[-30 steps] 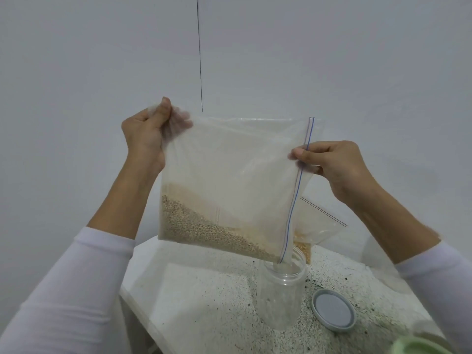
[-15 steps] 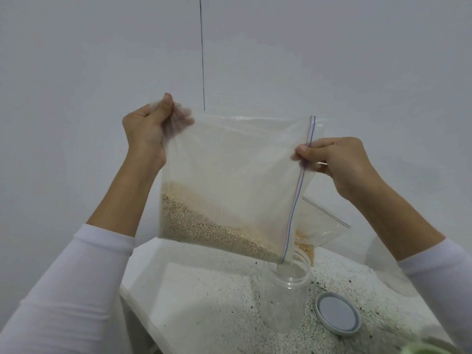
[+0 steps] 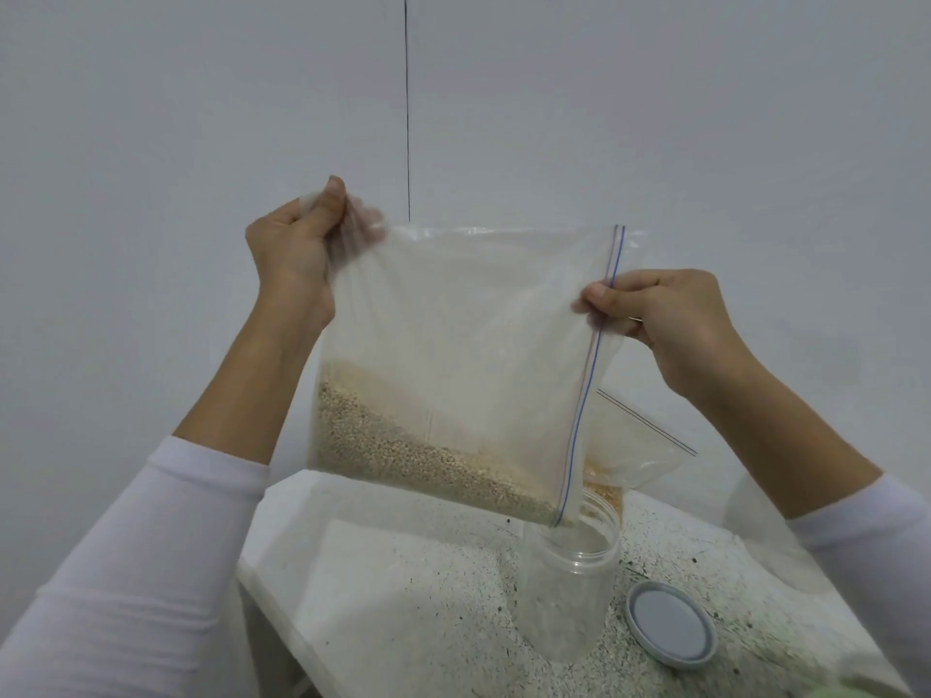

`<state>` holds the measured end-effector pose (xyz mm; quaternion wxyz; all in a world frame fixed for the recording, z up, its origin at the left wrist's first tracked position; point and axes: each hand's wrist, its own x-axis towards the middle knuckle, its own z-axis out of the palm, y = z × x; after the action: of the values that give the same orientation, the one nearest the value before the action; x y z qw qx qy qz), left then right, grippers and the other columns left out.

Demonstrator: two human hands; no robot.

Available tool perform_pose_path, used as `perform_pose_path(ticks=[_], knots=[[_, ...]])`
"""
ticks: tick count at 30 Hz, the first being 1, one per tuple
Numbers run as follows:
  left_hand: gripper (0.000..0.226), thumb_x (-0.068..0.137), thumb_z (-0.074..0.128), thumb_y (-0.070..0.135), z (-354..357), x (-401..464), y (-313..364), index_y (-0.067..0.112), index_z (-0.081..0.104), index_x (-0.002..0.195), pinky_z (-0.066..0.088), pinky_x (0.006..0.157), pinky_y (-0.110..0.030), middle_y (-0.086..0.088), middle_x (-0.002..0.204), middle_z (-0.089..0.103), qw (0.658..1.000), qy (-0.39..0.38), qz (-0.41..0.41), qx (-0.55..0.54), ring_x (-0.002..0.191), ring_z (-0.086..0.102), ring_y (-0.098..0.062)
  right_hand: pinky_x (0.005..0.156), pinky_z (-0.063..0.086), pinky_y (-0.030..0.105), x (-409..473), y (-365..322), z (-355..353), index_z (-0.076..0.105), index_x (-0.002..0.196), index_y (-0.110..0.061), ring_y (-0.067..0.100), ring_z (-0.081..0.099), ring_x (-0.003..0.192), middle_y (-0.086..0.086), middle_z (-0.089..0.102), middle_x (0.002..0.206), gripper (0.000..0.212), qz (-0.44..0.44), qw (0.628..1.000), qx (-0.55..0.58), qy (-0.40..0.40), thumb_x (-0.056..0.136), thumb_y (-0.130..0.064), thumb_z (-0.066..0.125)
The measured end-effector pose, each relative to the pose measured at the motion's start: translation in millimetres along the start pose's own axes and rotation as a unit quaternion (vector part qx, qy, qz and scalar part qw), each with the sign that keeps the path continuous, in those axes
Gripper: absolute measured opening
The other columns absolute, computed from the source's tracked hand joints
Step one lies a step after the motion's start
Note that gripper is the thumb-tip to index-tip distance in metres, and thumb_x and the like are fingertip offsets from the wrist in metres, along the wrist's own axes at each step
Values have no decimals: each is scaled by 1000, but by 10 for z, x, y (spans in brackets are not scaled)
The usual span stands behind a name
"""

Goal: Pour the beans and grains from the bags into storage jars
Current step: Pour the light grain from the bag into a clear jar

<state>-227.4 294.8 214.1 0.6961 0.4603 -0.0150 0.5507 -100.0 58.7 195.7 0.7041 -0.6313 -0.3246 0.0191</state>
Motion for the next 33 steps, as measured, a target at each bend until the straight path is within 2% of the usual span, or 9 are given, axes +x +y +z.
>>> perform_pose_path(ticks=[3, 7, 11, 14, 18, 21, 28, 33], knots=[[28, 89, 64, 8, -17, 7, 11, 4, 65, 61, 55, 60, -29, -6, 59, 65, 1000, 0, 9, 9, 57, 65, -19, 71, 57, 21, 9, 6, 17, 70, 73, -4, 15, 63, 64, 3, 72, 67, 9, -14, 1000, 3, 7, 81, 0, 69], [27, 89, 64, 7, -2, 2, 9, 3, 64, 62, 56, 59, -31, -7, 59, 64, 1000, -9, 5, 4, 57, 66, -20, 63, 54, 17, 10, 1, 34, 70, 78, 1, 13, 61, 60, 7, 71, 70, 5, -6, 1000, -7, -1, 82, 1, 68], [24, 89, 64, 7, 6, 16, 25, 2, 63, 65, 56, 61, -30, -6, 60, 66, 1000, -5, 9, 25, 57, 66, -18, 70, 57, 20, 23, 16, 45, 70, 72, -3, 16, 62, 64, 4, 71, 67, 11, -9, 1000, -8, 5, 82, 1, 68], [24, 89, 63, 6, 4, 1, 15, 2, 62, 66, 55, 58, -26, -2, 57, 66, 999, 15, 16, 35, 55, 66, -14, 70, 56, 20, 35, 10, 39, 70, 73, -3, 17, 63, 66, 4, 72, 67, 10, -1, 1000, -9, -1, 81, 1, 68], [26, 90, 63, 7, -4, 28, 22, 4, 64, 63, 56, 60, -28, -3, 56, 66, 999, 17, 24, 28, 56, 66, -16, 72, 56, 20, 69, 8, 29, 70, 74, -4, 15, 64, 65, 4, 72, 69, 8, -11, 1000, 3, 7, 81, 0, 69], [26, 89, 64, 7, 22, 5, -13, 3, 64, 63, 56, 60, -27, -3, 56, 66, 999, 14, 22, 43, 56, 66, -15, 69, 56, 19, 85, 34, 15, 70, 75, -2, 15, 64, 65, 6, 71, 71, 6, 0, 1000, -21, -9, 80, 1, 69], [25, 91, 62, 8, 12, 13, -60, 2, 64, 66, 57, 63, -32, -4, 57, 65, 999, 4, 23, 23, 58, 66, -17, 66, 56, 20, 110, 119, -19, 70, 77, -2, 15, 63, 62, 7, 70, 72, 4, -13, 1000, -17, 10, 77, 1, 72], [27, 90, 62, 7, 4, 15, -89, 3, 65, 64, 57, 62, -31, -4, 57, 65, 1000, 6, 20, 21, 58, 66, -17, 63, 56, 21, 128, 171, -25, 69, 78, -3, 15, 64, 59, 4, 71, 64, 9, -16, 1000, 4, 8, 74, 5, 73]])
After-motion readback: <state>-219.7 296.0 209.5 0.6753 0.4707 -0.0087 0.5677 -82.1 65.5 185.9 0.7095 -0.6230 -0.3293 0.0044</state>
